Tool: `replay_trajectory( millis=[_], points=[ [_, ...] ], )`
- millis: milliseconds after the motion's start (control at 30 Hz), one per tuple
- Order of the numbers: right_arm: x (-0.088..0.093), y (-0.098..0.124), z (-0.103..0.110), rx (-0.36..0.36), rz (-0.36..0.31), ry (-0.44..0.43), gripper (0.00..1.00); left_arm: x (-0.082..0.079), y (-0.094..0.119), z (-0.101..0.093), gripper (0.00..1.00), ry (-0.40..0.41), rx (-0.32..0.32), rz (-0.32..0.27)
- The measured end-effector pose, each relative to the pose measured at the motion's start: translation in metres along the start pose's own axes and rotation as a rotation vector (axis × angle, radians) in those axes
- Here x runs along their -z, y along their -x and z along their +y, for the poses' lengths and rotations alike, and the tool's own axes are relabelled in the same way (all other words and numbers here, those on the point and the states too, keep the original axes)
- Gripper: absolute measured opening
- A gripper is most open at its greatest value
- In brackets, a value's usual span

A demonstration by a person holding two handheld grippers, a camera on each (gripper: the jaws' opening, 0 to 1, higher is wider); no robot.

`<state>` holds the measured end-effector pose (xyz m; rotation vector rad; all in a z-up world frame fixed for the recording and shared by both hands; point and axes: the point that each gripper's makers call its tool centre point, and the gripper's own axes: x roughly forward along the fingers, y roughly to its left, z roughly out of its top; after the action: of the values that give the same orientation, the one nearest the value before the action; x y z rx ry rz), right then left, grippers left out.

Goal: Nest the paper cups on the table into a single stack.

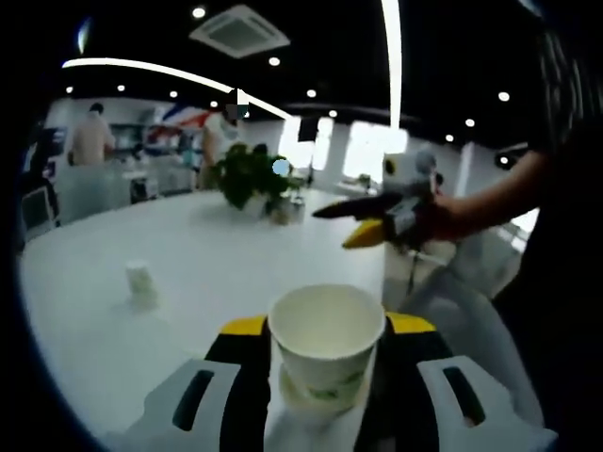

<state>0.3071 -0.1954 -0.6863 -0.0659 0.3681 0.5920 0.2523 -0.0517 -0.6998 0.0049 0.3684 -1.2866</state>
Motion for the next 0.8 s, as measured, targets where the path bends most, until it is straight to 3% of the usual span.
replay_trajectory(
  millis=[600,800],
  points=[
    [0.006,0.001,0.000,0.001,0.011,-0.012,0.88,0.016,-0.006,0.002,0.46,-0.002,0.000,0.043],
    [0.008,0.002,0.001,0.001,0.015,-0.015,0.88,0.029,-0.006,0.002,0.47,0.006,0.002,0.074]
  ],
)
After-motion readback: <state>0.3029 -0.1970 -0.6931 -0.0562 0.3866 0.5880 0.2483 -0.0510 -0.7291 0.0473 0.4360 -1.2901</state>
